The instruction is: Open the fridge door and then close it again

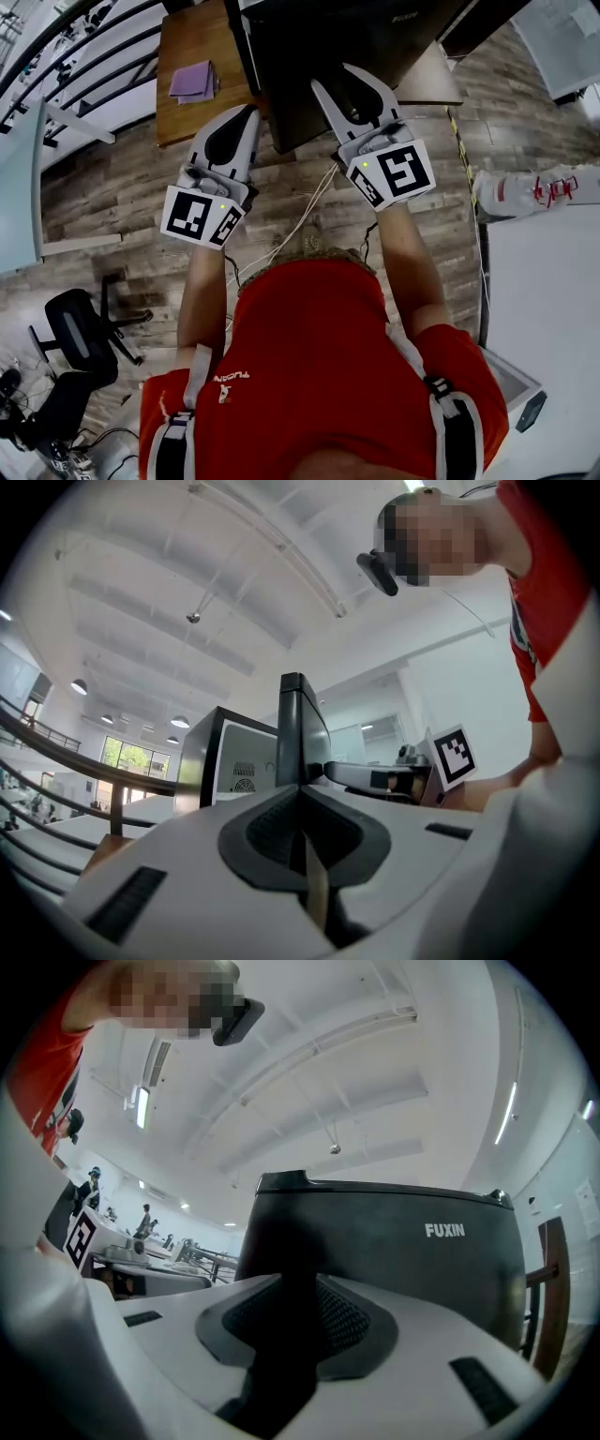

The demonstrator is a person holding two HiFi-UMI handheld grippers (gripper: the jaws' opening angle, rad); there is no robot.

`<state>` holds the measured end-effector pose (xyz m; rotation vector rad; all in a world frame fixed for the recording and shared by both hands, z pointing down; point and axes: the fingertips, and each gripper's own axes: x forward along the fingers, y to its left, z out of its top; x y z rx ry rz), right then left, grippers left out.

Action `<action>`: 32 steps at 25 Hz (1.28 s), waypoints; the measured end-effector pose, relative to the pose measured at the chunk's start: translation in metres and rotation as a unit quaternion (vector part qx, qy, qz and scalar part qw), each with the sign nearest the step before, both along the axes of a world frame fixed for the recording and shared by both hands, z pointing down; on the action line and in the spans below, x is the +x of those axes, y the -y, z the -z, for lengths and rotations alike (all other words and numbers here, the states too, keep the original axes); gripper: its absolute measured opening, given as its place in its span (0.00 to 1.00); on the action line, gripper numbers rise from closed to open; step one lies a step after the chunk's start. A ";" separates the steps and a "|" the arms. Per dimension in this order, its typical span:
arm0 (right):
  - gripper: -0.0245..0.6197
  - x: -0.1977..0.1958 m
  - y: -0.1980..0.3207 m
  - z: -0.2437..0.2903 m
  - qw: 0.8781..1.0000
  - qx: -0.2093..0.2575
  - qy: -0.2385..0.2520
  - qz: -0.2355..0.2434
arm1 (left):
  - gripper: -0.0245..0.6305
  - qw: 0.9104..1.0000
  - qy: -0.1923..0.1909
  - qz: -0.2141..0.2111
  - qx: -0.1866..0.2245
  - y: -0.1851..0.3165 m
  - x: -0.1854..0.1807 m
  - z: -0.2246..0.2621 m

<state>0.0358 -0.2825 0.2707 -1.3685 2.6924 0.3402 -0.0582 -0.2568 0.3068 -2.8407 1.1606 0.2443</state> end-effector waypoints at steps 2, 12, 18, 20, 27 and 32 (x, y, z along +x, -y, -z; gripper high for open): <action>0.19 0.003 0.010 -0.001 1.000 0.001 -0.002 -0.001 | 0.05 1.000 -0.001 0.007 0.000 0.007 0.002 0.000; 0.10 0.005 0.056 -0.015 1.000 -0.013 -0.011 0.004 | 0.05 0.999 -0.012 0.045 -0.004 0.037 0.002 -0.001; 0.09 0.009 0.081 -0.022 1.000 -0.026 -0.011 0.001 | 0.05 0.998 -0.014 0.066 -0.005 0.050 0.002 -0.003; 0.09 0.009 0.090 -0.026 0.999 -0.034 -0.012 -0.001 | 0.05 0.997 -0.012 0.071 -0.006 0.055 0.001 -0.005; 0.08 0.016 0.113 -0.032 0.999 -0.043 -0.017 -0.027 | 0.05 0.998 -0.007 0.067 -0.012 0.065 -0.006 -0.007; 0.08 0.023 0.121 -0.034 0.997 -0.050 -0.010 -0.054 | 0.05 0.998 0.000 0.059 -0.016 0.066 -0.015 -0.009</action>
